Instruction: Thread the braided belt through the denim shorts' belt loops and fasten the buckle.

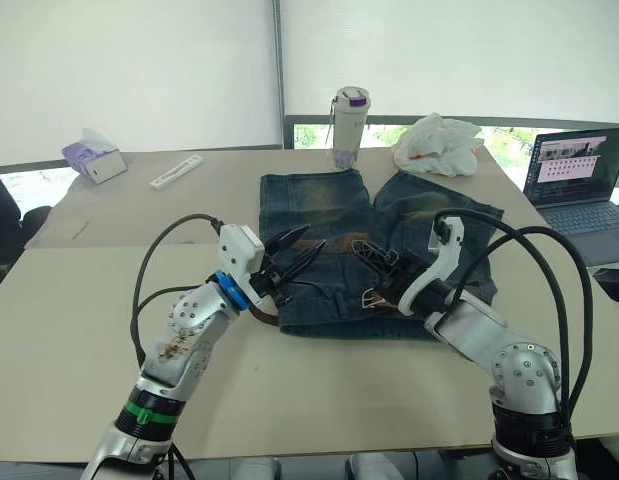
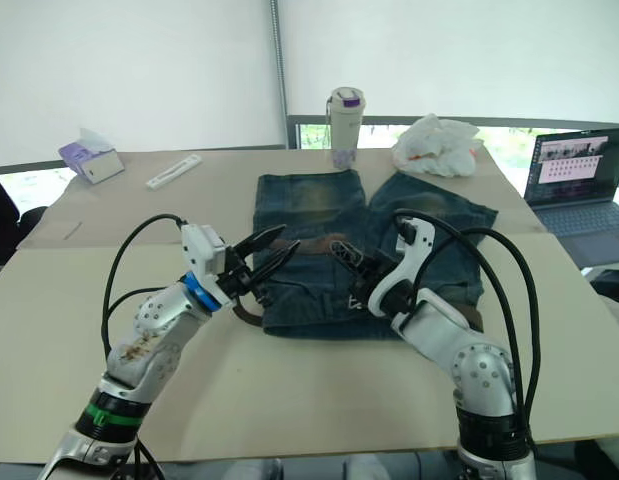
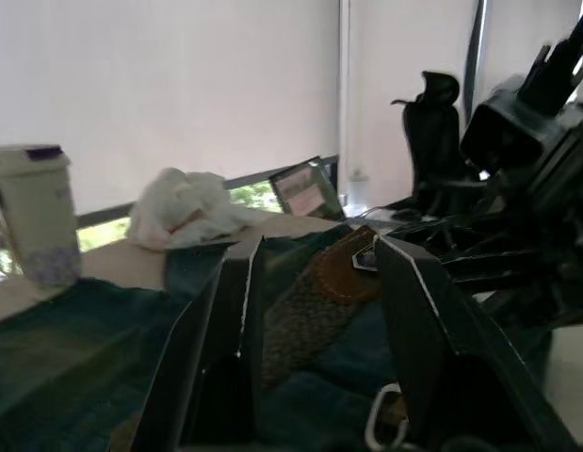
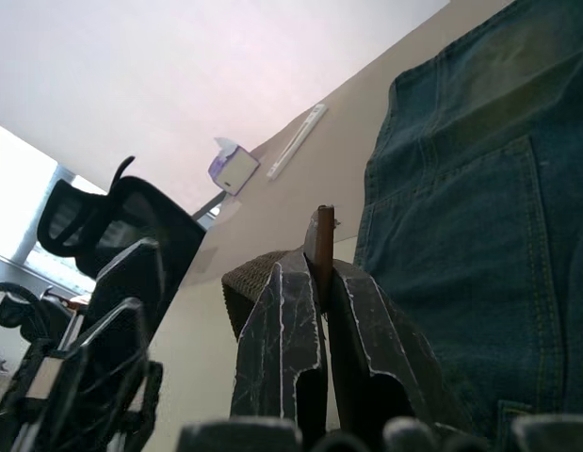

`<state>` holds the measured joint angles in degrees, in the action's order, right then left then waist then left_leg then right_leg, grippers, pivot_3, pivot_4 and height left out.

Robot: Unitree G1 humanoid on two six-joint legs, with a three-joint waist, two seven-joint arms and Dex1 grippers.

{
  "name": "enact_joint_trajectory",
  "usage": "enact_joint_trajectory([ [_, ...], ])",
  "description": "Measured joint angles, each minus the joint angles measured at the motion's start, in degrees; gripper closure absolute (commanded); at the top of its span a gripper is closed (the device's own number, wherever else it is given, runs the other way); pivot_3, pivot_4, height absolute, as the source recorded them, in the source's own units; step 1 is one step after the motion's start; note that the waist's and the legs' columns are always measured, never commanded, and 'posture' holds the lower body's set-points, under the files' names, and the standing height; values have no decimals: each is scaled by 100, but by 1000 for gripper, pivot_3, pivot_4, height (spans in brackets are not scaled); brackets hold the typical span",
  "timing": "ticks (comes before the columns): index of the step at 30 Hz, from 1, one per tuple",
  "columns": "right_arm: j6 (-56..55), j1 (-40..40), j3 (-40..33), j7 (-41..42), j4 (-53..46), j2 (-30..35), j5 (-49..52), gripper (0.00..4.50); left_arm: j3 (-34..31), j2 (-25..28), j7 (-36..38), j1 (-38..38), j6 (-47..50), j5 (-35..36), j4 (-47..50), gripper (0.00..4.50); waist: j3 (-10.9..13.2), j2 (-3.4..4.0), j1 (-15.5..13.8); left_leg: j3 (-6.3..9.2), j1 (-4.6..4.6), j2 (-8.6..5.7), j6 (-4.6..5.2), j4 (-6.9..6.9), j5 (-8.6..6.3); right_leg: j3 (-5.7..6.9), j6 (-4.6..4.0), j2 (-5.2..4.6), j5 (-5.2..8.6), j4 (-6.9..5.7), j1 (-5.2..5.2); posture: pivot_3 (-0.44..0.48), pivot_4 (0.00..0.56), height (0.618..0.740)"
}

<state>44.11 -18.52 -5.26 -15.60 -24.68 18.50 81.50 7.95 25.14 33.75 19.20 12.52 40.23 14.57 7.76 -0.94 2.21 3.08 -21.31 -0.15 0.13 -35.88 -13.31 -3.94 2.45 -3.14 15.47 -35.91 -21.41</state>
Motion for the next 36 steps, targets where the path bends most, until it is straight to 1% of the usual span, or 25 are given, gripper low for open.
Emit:
enact_joint_trajectory([
  [2,0,3,3,81,23,0,-103,4500,-224,98,114,-107,654,541,42,2607,1,2,35,0,5,1,0,1,0,-1,0,5,1,-1,0,0,150,740],
  [5,0,6,8,267,37,2,-271,4500,-550,162,153,-236,1277,1019,-39,2607,1,3,37,0,6,2,0,1,0,0,1,9,4,-1,-2,0,150,740],
  [9,19,322,98,1041,-147,374,-692,4500,-1205,664,633,-587,2292,1869,-479,2607,2,5,35,-1,6,1,2,3,-1,0,2,8,10,1,-7,0,150,740],
  [13,34,513,113,1476,-160,496,-886,4500,-1657,1058,1281,-713,2813,2155,-904,2607,3,6,16,-3,3,1,1,1,-1,-1,7,7,13,-1,-16,0,150,740],
  [16,42,543,146,1779,-176,575,-948,4500,-1778,1214,1675,-723,3058,2200,-976,2607,3,6,-3,-5,2,0,1,3,-1,-2,3,3,12,3,-16,0,150,740],
  [19,43,616,201,2001,-167,588,-1111,4500,-1883,1428,2028,-859,3545,2384,-1078,2607,4,5,8,-6,-1,2,1,9,-1,-4,-9,3,7,4,-25,0,150,740],
  [22,45,643,257,2161,-141,572,-1245,4500,-1919,1409,2124,-908,3922,2596,-967,2607,3,5,5,-6,-12,4,1,7,-1,-5,-13,3,4,0,-39,0,150,740],
  [24,45,639,273,2262,-142,531,-1302,4500,-1912,1275,2064,-964,4126,2741,-774,2607,3,5,-1,-5,-11,5,1,8,-1,-5,-13,0,4,-1,-38,0,150,740],
  [32,44,629,462,2527,-147,360,-1523,4500,-1763,654,1555,-1122,4590,3024,-289,2607,3,5,1,-5,-17,5,1,7,-1,-7,-17,-4,1,-3,-46,0,150,740],
  [36,44,575,458,2544,-150,297,-1554,4500,-1795,487,1260,-1117,4731,3229,-269,2607,3,5,0,-5,-17,5,0,7,-1,-7,-19,-2,0,-6,-48,0,150,740],
])
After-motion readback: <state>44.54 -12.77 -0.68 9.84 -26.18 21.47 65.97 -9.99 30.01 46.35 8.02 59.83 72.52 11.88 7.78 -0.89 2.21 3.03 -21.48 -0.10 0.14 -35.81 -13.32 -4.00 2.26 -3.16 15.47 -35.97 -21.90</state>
